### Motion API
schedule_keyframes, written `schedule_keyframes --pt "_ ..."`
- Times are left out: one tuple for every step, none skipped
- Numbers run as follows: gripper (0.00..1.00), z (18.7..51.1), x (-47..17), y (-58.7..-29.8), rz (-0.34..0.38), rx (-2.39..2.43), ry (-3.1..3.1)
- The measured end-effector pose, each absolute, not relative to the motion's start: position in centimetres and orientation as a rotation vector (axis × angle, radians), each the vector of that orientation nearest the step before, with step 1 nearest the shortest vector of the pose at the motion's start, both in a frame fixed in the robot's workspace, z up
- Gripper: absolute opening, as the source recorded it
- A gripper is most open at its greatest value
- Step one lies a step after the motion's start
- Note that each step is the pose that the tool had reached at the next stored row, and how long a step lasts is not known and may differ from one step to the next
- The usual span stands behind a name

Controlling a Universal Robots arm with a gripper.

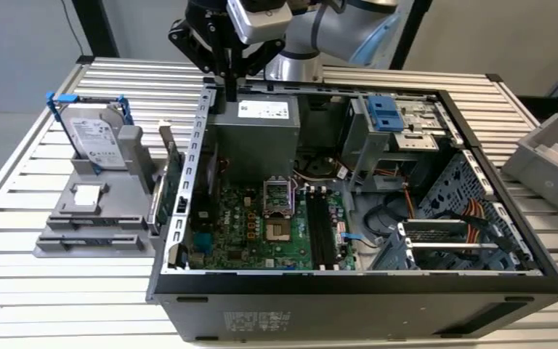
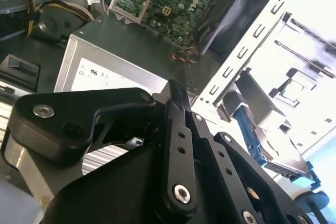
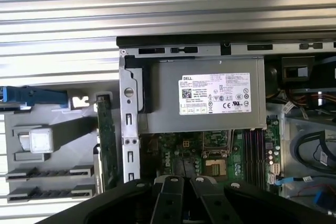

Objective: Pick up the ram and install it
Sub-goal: 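Reach for the ram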

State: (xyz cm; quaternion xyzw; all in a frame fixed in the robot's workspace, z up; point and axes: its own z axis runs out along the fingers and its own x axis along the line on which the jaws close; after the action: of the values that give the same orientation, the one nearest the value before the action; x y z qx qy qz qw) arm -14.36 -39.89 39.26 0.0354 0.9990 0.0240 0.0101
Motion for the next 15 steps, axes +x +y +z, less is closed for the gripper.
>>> schedule_keyframes --pt "0.00 39.3 -14.5 -39.9 0.075 0.110 3.118" --pt "0.00 39.3 -14.7 -39.9 0.075 0.110 3.118" --pt "0.00 39.3 -14.8 -39.9 0.075 0.111 3.118" --pt "0.00 39.3 -14.9 -39.9 0.075 0.111 3.118" --pt "0.00 39.3 -15.1 -39.9 0.075 0.110 3.118" --pt "0.00 39.3 -15.2 -39.9 0.075 0.110 3.118" --pt "0.00 39.3 -15.3 -39.9 0.075 0.111 3.118" --pt "0.00 39.3 -15.4 -39.9 0.075 0.111 3.118" --pt "0.00 39.3 -15.5 -39.9 0.075 0.110 3.118" --pt "0.00 39.3 -15.7 -39.9 0.075 0.111 3.118" --pt "0.00 39.3 -15.8 -39.9 0.075 0.110 3.118" --pt "0.00 39.3 -15.9 -39.9 0.075 0.110 3.118" --pt "0.00 39.3 -16.0 -39.9 0.075 0.110 3.118" --pt "0.00 39.3 -16.1 -39.9 0.075 0.110 3.118" --pt "0.00 39.3 -16.3 -39.9 0.075 0.110 3.118"
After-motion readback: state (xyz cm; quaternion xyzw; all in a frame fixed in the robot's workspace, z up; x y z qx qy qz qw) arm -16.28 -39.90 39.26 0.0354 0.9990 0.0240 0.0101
